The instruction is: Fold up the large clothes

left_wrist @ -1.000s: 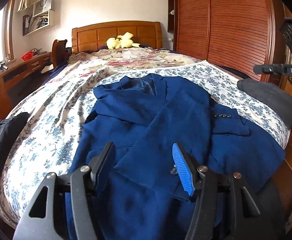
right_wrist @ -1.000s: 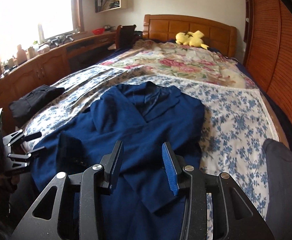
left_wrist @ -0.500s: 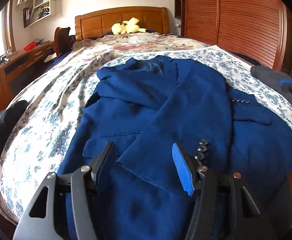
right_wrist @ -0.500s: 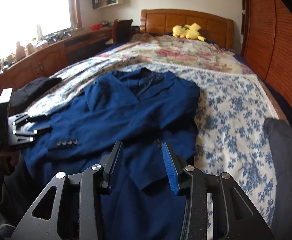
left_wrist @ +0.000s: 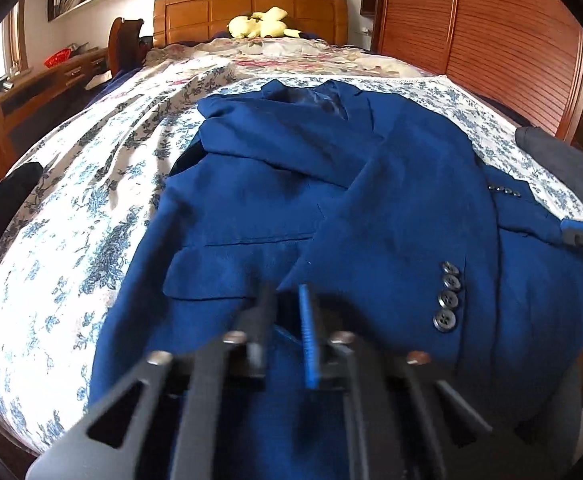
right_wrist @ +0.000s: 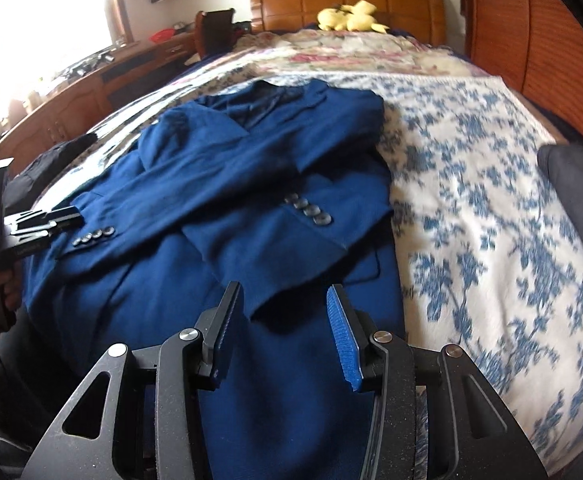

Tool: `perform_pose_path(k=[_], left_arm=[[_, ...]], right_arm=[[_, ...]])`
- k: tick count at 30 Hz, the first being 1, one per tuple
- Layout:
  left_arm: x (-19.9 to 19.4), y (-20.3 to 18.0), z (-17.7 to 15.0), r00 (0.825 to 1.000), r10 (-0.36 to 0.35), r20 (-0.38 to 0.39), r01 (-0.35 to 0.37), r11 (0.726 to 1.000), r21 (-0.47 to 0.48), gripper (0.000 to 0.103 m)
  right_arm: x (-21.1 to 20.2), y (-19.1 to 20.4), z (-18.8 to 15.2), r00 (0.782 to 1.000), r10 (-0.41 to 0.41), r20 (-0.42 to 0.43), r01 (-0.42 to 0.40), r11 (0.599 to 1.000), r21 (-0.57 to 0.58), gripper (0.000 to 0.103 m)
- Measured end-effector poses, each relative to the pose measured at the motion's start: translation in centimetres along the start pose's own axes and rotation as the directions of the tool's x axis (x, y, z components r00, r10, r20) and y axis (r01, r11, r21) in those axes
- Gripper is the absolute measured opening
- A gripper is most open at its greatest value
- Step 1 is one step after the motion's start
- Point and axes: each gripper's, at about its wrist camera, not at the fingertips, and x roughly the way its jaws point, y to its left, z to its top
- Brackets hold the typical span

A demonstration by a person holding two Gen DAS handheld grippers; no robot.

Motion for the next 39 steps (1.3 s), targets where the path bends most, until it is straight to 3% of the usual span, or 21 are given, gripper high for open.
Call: perform_pose_path(k=[8, 13, 16, 20, 28, 30, 39], left_arm=[[-3.4, 1.5, 4.0, 0.99, 0.019, 0.137, -0.025, 0.999, 0.04, 0.001], [-3.8, 2.7, 6.1, 0.986, 0.044, 0.16, -0.052, 0.998, 0.045, 0.003], [-4.8, 3.6, 6.2, 0.98, 0.065, 0.189, -0.073, 0.997, 0.038, 0.003], [-6.3, 4.7, 5.4, 0.977, 0.077, 0.198, -0.086, 0.995, 0.039, 0.011], [-7.9, 5.8, 1.7, 0.984, 0.064, 0.165, -0.074, 0.996, 0.056, 0.027], [-7.8, 6.1, 0.7, 0.988, 0.057, 0.146, -0.066, 0.996, 0.055, 0.035], [-5.9, 7.7, -3.0, 0.996, 0.075, 0.039, -0.076, 0.997, 0.028, 0.04]], right_arm=[[-0.1, -0.2, -0.6, 1.0, -0.01, -0.002, 0.01, 1.0, 0.028, 0.044], [-0.3, 0.2, -0.3, 1.0, -0.024, 0.008, 0.024, 1.0, 0.019, 0.044], [-0.4, 0.5, -0.3, 0.999, -0.042, 0.015, 0.042, 0.999, 0.005, 0.044], [-0.4, 0.4, -0.3, 0.998, -0.058, 0.015, 0.058, 0.998, -0.005, 0.044], [-0.9, -0.3, -1.3, 0.992, -0.12, 0.025, 0.12, 0.993, 0.0, 0.044], [-0.8, -0.6, -1.6, 0.992, -0.128, 0.022, 0.128, 0.992, 0.006, 0.044], [-0.3, -0.9, -2.1, 0.987, -0.159, 0.007, 0.159, 0.987, -0.008, 0.05]])
